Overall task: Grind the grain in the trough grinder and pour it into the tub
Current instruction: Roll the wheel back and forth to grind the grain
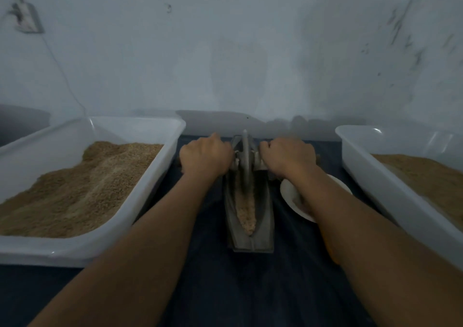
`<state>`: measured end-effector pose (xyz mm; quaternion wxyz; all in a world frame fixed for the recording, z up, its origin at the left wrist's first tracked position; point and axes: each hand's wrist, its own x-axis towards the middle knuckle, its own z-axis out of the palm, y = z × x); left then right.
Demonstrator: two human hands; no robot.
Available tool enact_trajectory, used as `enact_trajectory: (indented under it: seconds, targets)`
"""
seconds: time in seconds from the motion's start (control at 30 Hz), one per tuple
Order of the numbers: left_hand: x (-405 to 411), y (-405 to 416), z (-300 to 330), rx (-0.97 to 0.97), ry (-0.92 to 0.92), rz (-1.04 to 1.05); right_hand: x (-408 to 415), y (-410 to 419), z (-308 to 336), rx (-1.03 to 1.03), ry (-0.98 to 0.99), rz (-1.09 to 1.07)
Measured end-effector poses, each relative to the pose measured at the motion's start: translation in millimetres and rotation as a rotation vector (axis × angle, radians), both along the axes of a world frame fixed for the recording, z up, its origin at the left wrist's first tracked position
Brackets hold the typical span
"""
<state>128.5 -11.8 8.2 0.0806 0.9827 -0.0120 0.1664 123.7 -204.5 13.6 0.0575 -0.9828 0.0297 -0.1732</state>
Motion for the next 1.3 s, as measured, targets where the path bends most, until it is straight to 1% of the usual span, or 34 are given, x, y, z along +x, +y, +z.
enact_trajectory:
  seconds: [0.07,0.1,0.17,0.27,0.33,0.43,0.5,0.6,0.63,0.67,0.7,0.77,0.83,0.87,0.93,0.97,1.03,1.07,1.13,1.2,1.3]
  targets:
    - [10,1,4,-0.136,0.067,0.028,13,2,3,-0.023,-0.021,0.014]
    - [12,2,4,-0.158,0.077,0.032,17,3,4,-0.043,-0.007,0.027]
    - [11,3,5,-0.134,0.104,0.034,20,4,7,-0.083,0.025,0.038]
    - [0,4,6,-0.111,0.132,0.025,7,7,6,-0.131,-0.02,0.05]
    - [-14,5,9,-0.028,0.135,-0.001,-9,8,4,-0.137,-0.06,0.062]
    - [-46,5,14,0.252,0.071,-0.112,-43,7,3,-0.206,-0.007,0.085]
    - [-74,8,16,0.385,-0.004,-0.169,-70,6,0,-0.195,-0.066,0.113]
    - [-111,15,9,0.469,-0.14,-0.214,-109,2,-5,-0.094,-0.216,0.14]
    - [-121,19,4,0.479,-0.194,-0.232,-119,0,-6,-0.077,-0.265,0.149]
    - [-130,22,-1,0.49,-0.24,-0.228,-125,-1,-8,-0.101,-0.308,0.161]
    - [-136,25,-6,0.482,-0.264,-0.203,-130,-3,-10,-0.136,-0.343,0.166]
    - [-141,28,-14,0.454,-0.252,-0.156,-133,-5,-14,-0.179,-0.394,0.182]
    - [-131,29,-18,0.408,-0.253,-0.167,-127,-1,-14,-0.203,-0.445,0.179]
    - [-122,30,-18,0.395,-0.252,-0.19,-117,2,-12,-0.227,-0.437,0.159]
    - [-99,27,-16,0.388,-0.218,-0.206,-89,9,-6,-0.283,-0.342,0.135]
    - [-86,22,-14,0.387,-0.2,-0.177,-72,9,-3,-0.273,-0.251,0.112]
    - [-56,5,-3,0.364,-0.212,-0.141,-38,3,-1,-0.122,-0.057,0.023]
    - [-41,-4,4,0.341,-0.205,-0.133,-24,-1,-1,-0.032,0.006,-0.017]
    - [-15,-13,12,0.272,-0.116,-0.108,-6,-4,-1,0.045,0.04,-0.034]
    - [0,-12,15,0.213,-0.031,-0.09,2,-1,0,-0.007,-0.006,0.016]
    - [-1,-3,8,0.209,-0.012,-0.092,6,2,2,-0.224,-0.097,0.087]
